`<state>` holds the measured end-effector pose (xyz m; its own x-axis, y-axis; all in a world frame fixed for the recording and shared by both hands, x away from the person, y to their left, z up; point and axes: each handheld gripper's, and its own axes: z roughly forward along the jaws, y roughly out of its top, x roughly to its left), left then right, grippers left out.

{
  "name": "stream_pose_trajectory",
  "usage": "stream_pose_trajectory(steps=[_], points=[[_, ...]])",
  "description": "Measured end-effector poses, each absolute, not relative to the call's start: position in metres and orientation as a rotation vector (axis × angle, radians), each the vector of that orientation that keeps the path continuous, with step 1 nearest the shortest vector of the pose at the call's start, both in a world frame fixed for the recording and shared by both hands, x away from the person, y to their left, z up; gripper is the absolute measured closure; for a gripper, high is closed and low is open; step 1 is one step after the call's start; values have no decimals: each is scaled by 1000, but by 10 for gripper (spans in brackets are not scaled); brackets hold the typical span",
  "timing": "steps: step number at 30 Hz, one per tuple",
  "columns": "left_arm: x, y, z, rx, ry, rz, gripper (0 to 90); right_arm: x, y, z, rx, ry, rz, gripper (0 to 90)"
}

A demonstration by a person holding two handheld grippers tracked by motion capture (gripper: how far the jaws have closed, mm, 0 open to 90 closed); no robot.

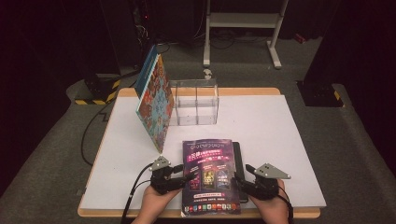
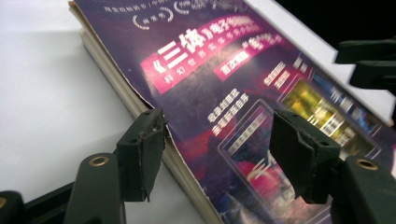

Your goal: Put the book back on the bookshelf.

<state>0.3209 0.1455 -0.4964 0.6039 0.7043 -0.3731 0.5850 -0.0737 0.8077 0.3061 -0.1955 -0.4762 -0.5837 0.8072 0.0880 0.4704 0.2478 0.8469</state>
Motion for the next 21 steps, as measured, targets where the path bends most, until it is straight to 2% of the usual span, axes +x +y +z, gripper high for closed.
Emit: stream_pose_trajectory(steps=[5,9,14,21], points=[[320,144,-487,1742,1003,176,365,308,-197,-477,1210,2161,1319,356],[318,146,-491,1754,1029,225,350,309,-192,-481,1225,2193,1311,305],[316,142,-503,1773,1068,175,376,309,-188,-483,1214,2213,1294,303],[315,130,-494,1744,1051,147,384,311,-191,-483,1226,2206,1298,302]])
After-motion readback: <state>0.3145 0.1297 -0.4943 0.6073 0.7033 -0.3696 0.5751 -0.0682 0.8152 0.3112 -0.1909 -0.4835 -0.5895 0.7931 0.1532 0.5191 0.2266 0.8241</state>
